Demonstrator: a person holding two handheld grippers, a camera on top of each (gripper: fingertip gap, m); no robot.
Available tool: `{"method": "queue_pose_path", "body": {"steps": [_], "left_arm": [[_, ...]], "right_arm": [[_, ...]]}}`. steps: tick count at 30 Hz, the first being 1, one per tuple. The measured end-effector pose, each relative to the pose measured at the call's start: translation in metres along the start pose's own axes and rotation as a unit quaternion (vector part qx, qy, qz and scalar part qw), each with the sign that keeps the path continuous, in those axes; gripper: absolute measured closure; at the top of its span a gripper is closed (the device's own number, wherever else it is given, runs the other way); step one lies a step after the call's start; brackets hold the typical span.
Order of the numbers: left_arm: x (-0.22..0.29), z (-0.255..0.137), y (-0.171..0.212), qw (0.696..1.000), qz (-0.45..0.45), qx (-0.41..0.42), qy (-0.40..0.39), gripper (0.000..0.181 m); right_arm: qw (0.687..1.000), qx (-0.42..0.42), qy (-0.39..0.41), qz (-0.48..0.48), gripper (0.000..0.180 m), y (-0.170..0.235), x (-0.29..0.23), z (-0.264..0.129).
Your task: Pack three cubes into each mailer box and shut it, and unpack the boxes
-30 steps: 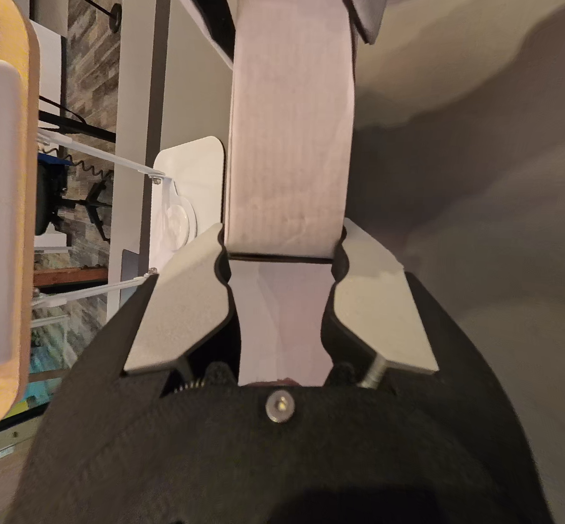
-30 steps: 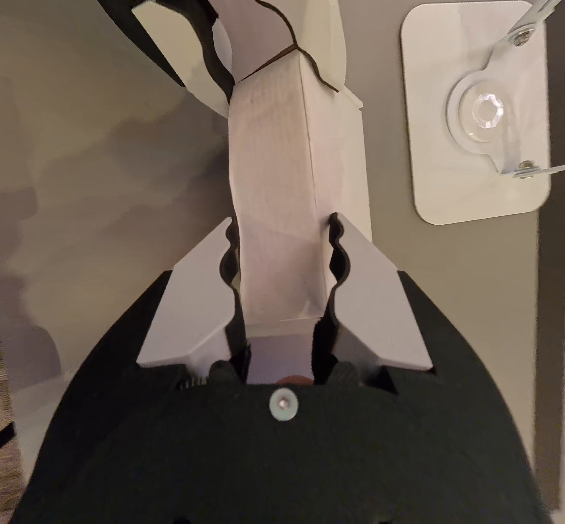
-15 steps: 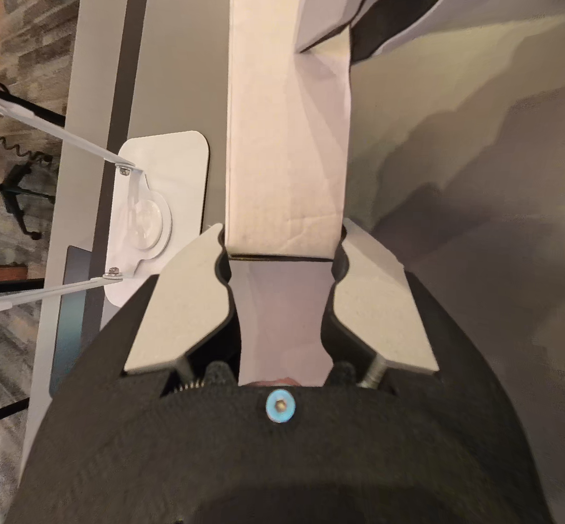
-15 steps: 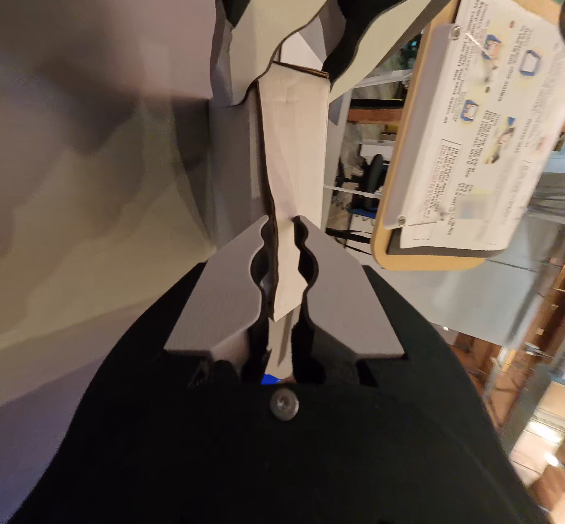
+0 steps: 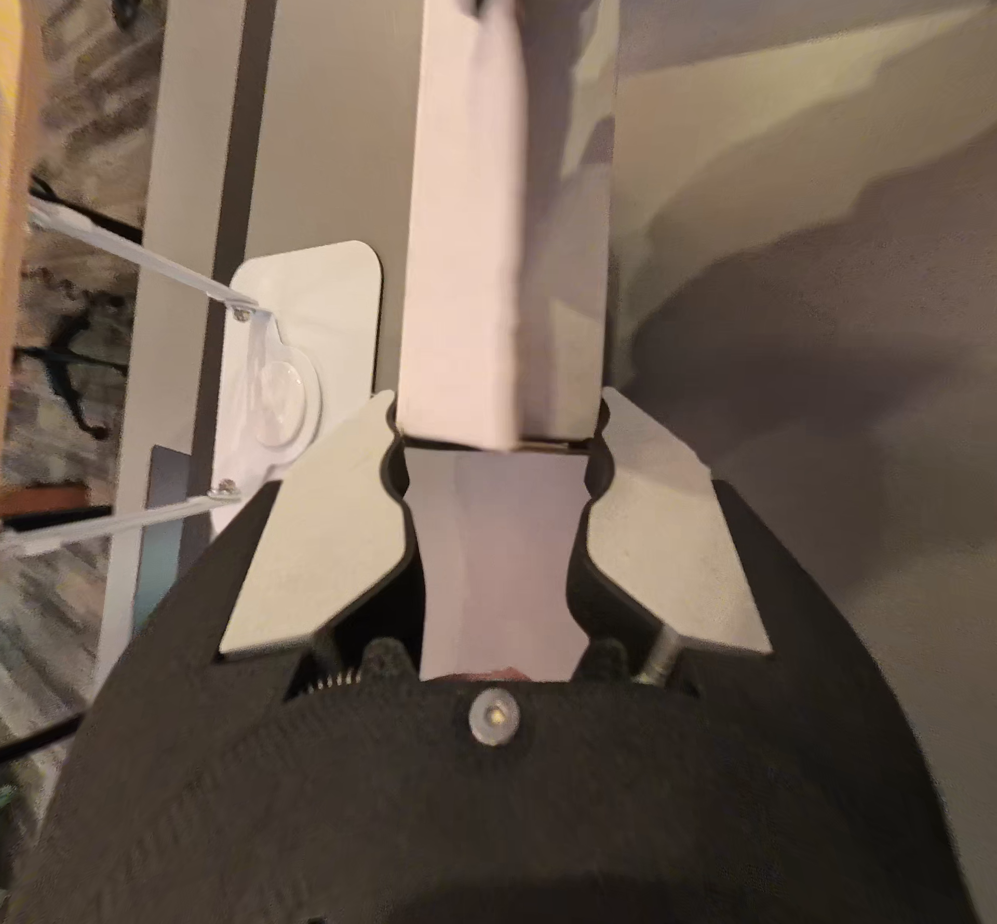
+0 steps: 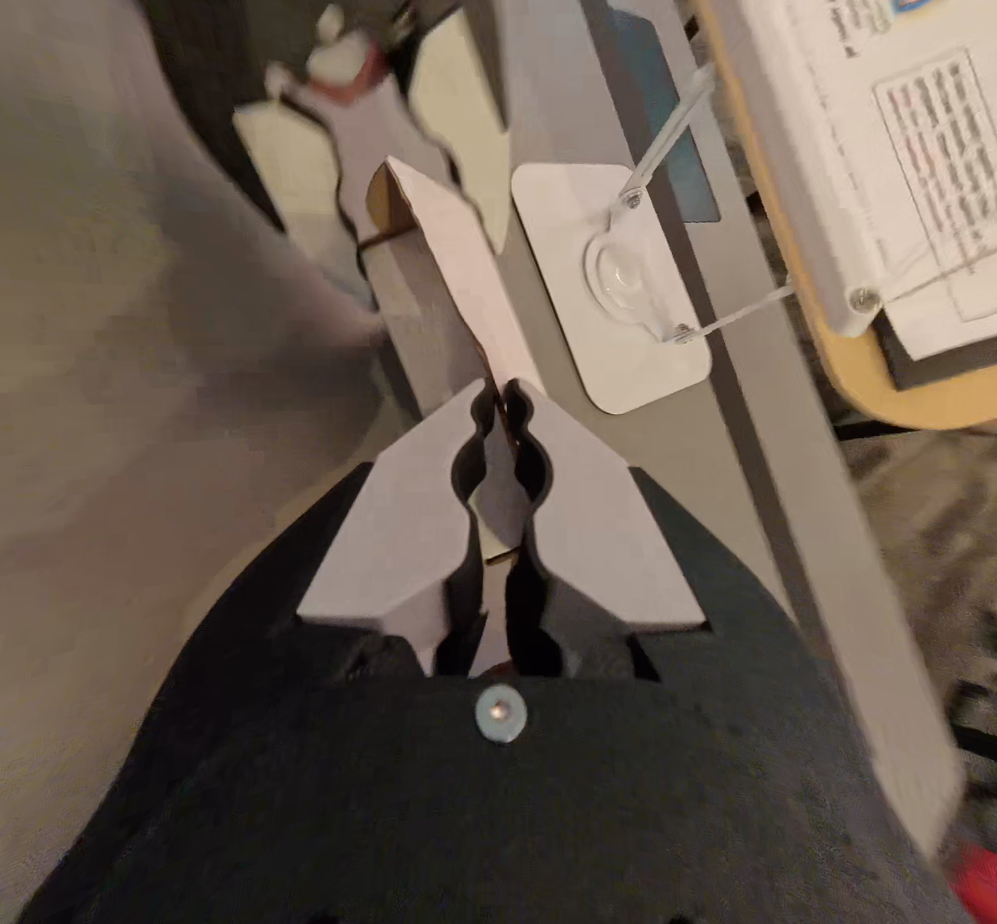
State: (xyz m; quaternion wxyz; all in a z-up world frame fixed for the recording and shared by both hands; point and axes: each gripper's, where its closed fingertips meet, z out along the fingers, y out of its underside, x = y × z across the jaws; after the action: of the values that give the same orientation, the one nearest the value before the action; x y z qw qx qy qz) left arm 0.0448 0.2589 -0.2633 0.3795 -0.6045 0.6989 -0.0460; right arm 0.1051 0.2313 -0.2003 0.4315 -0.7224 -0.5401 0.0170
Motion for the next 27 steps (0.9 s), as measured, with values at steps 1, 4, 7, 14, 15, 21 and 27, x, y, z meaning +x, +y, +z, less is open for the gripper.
{"method": "queue_pose_path", "body": {"steps": [1,4,7,14,15,21,27], "left_arm": [[0.002,0.001,-0.002,1.000,0.010,0.007,-0.005,0.116],[0.002,0.003,-0.005,1.000,-0.004,0.011,-0.012,0.117],[0.002,0.002,-0.004,1.000,0.009,0.011,-0.025,0.117],[0.014,-0.003,-0.004,0.998,0.007,0.026,-0.056,0.114],[0.018,-0.004,-0.004,0.998,0.002,0.030,-0.056,0.112],[0.027,-0.010,-0.001,0.993,0.013,0.035,-0.113,0.116],[0.034,-0.016,0.003,0.989,0.029,0.033,-0.142,0.121]], "right_arm": [[1.000,0.002,-0.014,0.020,0.179,-0.002,0.004,-0.003],[1.000,-0.019,-0.012,-0.001,0.179,0.000,0.009,-0.002],[0.999,-0.022,-0.029,0.013,0.179,-0.002,0.012,-0.003],[0.989,-0.043,-0.099,0.100,0.178,-0.003,0.005,-0.005],[0.988,-0.043,-0.103,0.106,0.178,-0.003,0.001,-0.007],[0.981,-0.047,-0.119,0.147,0.178,-0.001,-0.011,-0.014],[0.980,-0.044,-0.107,0.163,0.179,-0.004,-0.011,-0.020]]}}
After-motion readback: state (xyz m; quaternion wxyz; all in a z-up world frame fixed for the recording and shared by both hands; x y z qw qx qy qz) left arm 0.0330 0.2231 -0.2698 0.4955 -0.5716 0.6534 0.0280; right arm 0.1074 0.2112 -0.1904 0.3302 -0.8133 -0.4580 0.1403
